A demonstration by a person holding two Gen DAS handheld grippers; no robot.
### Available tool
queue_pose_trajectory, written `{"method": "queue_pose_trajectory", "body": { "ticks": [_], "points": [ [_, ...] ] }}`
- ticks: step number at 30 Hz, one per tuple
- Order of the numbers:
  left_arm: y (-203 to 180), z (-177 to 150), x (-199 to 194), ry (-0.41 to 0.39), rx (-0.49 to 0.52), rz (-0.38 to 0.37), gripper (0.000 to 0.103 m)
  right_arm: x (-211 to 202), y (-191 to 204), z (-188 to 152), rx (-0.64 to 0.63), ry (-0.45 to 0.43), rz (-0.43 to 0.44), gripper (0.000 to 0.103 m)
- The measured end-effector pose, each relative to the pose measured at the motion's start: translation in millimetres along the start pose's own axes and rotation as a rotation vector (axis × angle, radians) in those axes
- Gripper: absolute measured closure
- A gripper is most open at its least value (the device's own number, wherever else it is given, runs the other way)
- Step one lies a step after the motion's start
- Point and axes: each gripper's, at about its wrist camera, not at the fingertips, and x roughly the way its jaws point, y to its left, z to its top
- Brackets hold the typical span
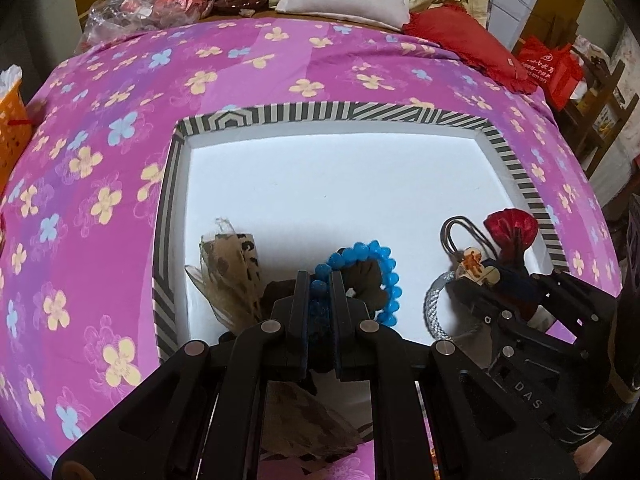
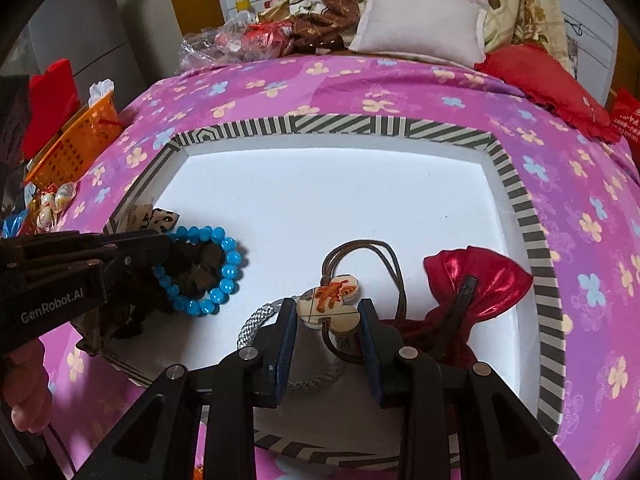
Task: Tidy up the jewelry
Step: 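Carry the hair tie into the tray with the right tool while the left tool carries the blue bracelet there, then open both tools over the tray and lift them away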
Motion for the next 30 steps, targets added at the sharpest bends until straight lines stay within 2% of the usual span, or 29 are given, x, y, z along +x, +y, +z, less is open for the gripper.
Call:
{"method": "queue_pose_trajectory", "body": {
  "ticks": [10,12,14,19,20,22,24,30],
  "points": [
    [-3,-4,0,-0.009,0.007,0.023,0.096,-1,-3,-3,0.037,0.004,0.027,0.072],
    [-2,-5,0,-0.007,-0.001,0.023,0.095,-4,-5,-4,0.050,-0.002,0.039,0.056],
    [-2,-5,-1,-0.006,-0.004,0.026,0.093,-8,-5,-5,0.062,-0.022,0.045,0.053],
    [-2,-9,-8,-0.019,-0.013,0.014,0.062,-21,-3,-7,0.070,-0.047,0.054,0.053],
    [-2,-10,-12,-0.030,-0.011,0.014,0.060,-24,-2,-7,0.071,-0.052,0.055,0.053],
    [-5,-12,-19,-0.051,-0.001,0.017,0.048,-31,0,-10,0.073,-0.064,0.055,0.053],
    [-6,-15,-26,-0.066,0.000,0.015,0.044,-36,1,-12,0.073,-0.073,0.054,0.053],
    [-11,-23,-44,-0.101,0.019,0.032,0.042,-53,4,-22,0.082,-0.089,0.040,0.053]
  ]
}}
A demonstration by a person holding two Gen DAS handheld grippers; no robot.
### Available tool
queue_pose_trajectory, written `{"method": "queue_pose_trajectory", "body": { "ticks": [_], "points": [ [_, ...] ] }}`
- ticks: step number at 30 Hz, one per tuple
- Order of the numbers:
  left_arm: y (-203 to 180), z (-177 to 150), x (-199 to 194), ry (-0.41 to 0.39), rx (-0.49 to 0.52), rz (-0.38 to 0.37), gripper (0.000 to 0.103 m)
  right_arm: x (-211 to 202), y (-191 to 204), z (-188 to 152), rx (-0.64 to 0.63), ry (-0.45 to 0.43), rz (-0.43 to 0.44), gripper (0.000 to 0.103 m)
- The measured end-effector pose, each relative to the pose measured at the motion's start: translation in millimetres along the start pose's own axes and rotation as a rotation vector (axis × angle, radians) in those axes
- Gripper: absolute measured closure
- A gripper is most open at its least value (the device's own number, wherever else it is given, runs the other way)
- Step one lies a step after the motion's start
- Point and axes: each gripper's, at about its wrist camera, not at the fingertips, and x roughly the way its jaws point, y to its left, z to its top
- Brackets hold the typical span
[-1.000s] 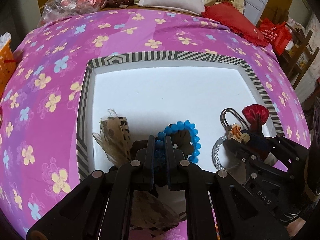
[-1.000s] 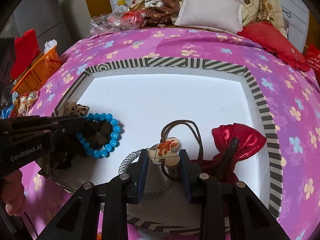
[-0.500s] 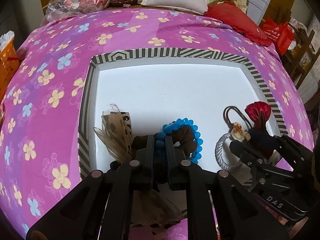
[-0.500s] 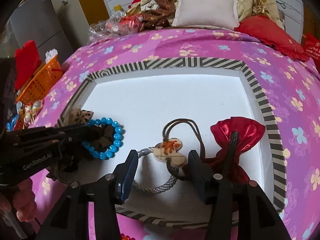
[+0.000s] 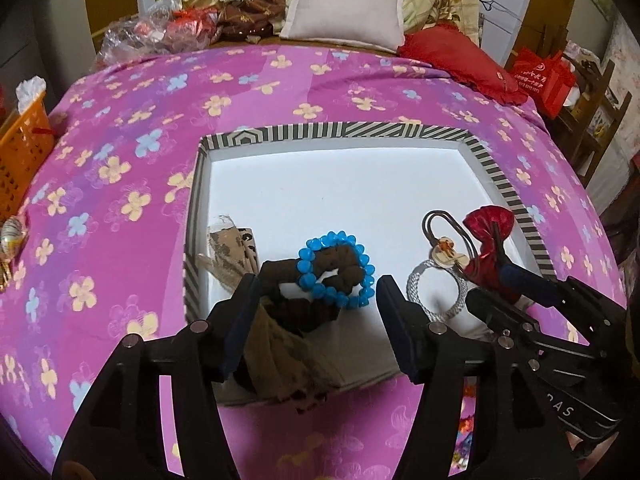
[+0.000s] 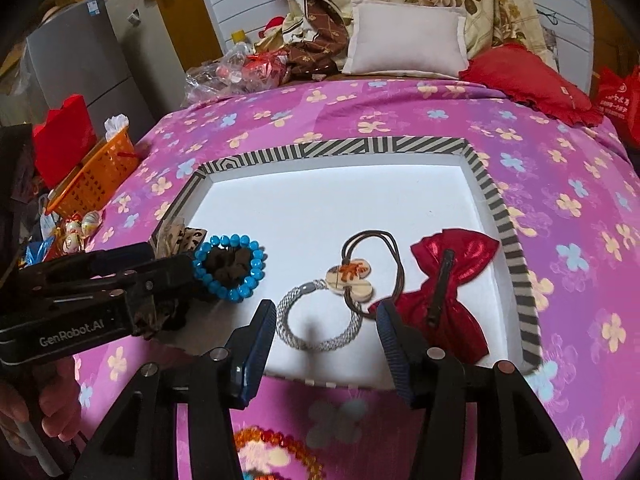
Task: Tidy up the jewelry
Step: 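Open both tools over the tray and lift them away, then move both tools back over the remaining colourful bead bracelets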
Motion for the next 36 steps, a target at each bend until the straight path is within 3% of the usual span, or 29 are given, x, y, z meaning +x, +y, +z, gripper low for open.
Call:
{"method": "queue_pose_trajectory", "body": {
  "ticks": [10,15,36],
  "points": [
    [1,-24,-24,-0.017,0.004,0.016,0.042,-30,0,-21,0.018,-0.019,-0.013,0.052],
    [-1,-36,-34,-0.022,0.008,0.012,0.042,-46,5,-35,0.008,-0.035,-0.022,0.040],
    [-15,-89,-59,-0.007,0.036,-0.001,0.042,-86,6,-98,0.000,-0.014,-0.059,0.038]
  ]
}}
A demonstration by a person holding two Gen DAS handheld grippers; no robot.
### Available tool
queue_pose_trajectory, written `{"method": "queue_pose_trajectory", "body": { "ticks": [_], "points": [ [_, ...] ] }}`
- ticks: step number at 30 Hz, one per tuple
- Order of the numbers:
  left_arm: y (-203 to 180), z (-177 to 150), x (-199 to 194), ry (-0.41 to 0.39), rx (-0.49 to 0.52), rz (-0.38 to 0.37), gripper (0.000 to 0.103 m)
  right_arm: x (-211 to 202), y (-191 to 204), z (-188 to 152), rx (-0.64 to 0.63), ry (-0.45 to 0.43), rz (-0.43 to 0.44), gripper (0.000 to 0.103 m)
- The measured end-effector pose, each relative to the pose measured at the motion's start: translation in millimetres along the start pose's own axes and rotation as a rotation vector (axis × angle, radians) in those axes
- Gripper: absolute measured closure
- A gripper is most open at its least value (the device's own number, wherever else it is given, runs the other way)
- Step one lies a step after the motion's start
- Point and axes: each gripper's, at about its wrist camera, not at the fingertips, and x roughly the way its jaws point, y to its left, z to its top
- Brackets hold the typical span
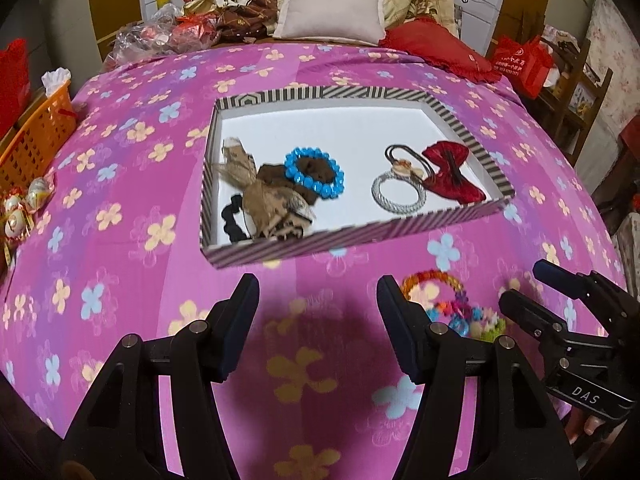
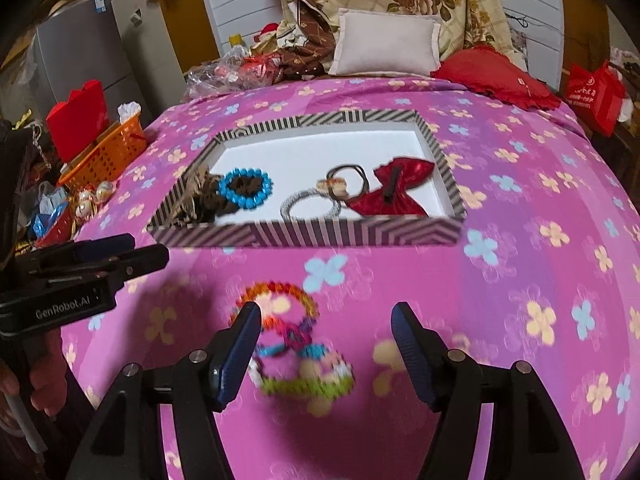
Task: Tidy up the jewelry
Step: 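Move both tools back over the remaining colourful bead bracelets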
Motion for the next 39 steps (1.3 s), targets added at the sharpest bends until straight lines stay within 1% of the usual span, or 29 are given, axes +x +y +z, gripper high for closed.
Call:
{"method": "queue_pose_trajectory", "body": {
  "ticks": [7,12,17,20,23,24,26,32,33,34,35,36,38,39],
  "points": [
    [-2,-17,4,0.036,0.010,-0.015,0.042,-5,-6,-25,-0.011,0.026,-0.024,0.038],
    [-3,-26,12,0.070,0.011,-0.034,0.042,0,-13,-38,0.003,0.060,-0.025,0.038],
    [-6,-27,16,0.081,0.011,-0.039,0.042,3,-12,-41,0.001,0.065,0.003,0.038],
    [-4,-27,20,0.092,-0.001,-0.041,0.042,4,-3,-40,-0.035,0.056,0.016,0.038],
    [-1,-27,22,0.096,-0.007,-0.038,0.042,9,4,-39,-0.067,0.053,0.002,0.038],
    [0,-27,22,0.096,-0.009,-0.037,0.042,11,5,-38,-0.069,0.055,0.000,0.044],
    [1,-26,22,0.095,-0.014,-0.038,0.042,16,4,-37,-0.062,0.065,0.005,0.052],
    [2,-25,25,0.100,-0.019,-0.041,0.042,24,-1,-36,-0.048,0.066,0.011,0.057],
    [1,-25,26,0.102,-0.017,-0.042,0.042,26,-1,-36,-0.052,0.070,0.010,0.064],
    [0,-25,27,0.103,-0.016,-0.043,0.042,27,0,-37,-0.060,0.073,0.003,0.065],
    [0,-25,27,0.105,-0.015,-0.043,0.042,26,2,-37,-0.067,0.067,0.004,0.070],
    [0,-25,28,0.106,-0.015,-0.043,0.042,26,2,-38,-0.066,0.069,0.013,0.074],
    [-2,-24,29,0.109,-0.014,-0.043,0.042,24,3,-39,-0.080,0.077,0.007,0.075],
    [-2,-24,30,0.110,-0.015,-0.043,0.042,23,3,-41,-0.088,0.079,0.002,0.078]
  ]
}}
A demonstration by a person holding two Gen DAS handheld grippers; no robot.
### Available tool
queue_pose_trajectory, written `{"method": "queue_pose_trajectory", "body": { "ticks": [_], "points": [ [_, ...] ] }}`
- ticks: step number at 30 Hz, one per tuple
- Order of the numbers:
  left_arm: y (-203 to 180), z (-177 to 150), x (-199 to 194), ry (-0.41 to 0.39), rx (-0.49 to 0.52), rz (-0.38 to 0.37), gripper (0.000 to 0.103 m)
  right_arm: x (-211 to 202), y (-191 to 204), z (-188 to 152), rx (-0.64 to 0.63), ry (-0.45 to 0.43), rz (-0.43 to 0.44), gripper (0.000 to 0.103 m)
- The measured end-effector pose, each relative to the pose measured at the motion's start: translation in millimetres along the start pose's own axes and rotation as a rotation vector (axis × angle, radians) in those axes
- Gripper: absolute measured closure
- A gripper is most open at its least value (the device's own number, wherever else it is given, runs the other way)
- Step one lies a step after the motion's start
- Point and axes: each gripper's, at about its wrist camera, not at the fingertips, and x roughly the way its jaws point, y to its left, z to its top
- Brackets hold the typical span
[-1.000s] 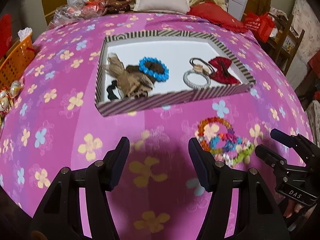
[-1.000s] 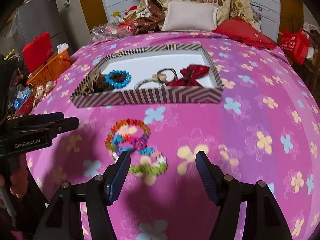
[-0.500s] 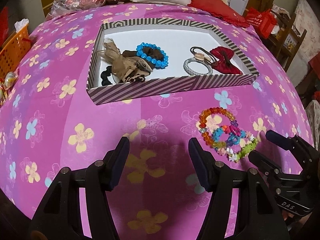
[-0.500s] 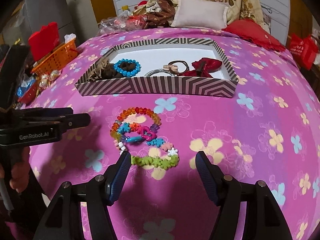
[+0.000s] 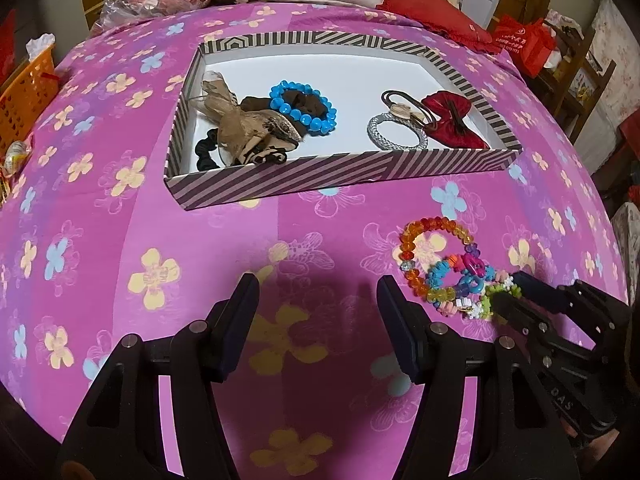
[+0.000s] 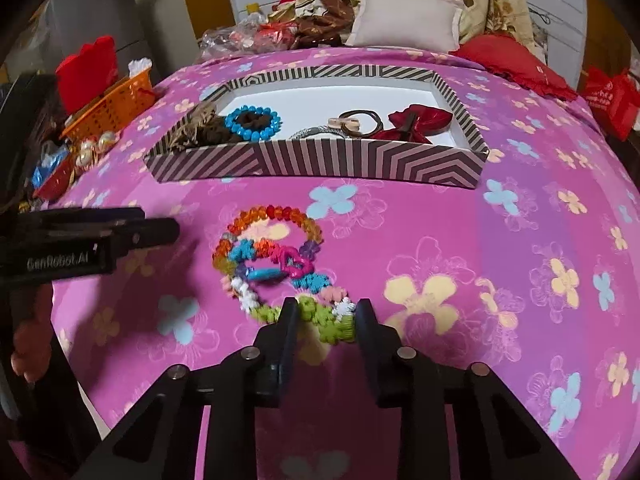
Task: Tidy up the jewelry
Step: 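Move both tools back over the remaining colourful bead bracelets, then grasp the flower bead bracelet with the right tool while the left tool grasps the orange heart bracelet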
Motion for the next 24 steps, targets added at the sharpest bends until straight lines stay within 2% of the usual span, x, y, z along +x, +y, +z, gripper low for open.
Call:
{"method": "queue_pose_trajectory", "body": {
  "ticks": [1,2,8,16,21,24],
  "points": [
    [-1,1,1,0.002,0.000,-0.002,0.042,-1,-1,-3,-0.009,0.009,-0.016,0.084],
    [-1,1,1,0.003,-0.001,-0.004,0.042,-2,-2,-5,-0.019,0.007,-0.031,0.086],
    [-10,10,10,0.010,0.003,-0.004,0.042,-15,-18,-20,-0.001,0.022,-0.061,0.086],
    [-39,15,17,0.020,0.054,-0.059,0.042,-20,-27,-26,0.017,0.015,-0.041,0.086],
    [-56,19,31,0.049,0.093,-0.054,0.042,-21,-30,-28,0.034,0.003,-0.019,0.086],
    [-66,20,34,0.027,0.128,-0.033,0.045,-22,-31,-28,0.041,-0.004,-0.012,0.086]
  ]
}}
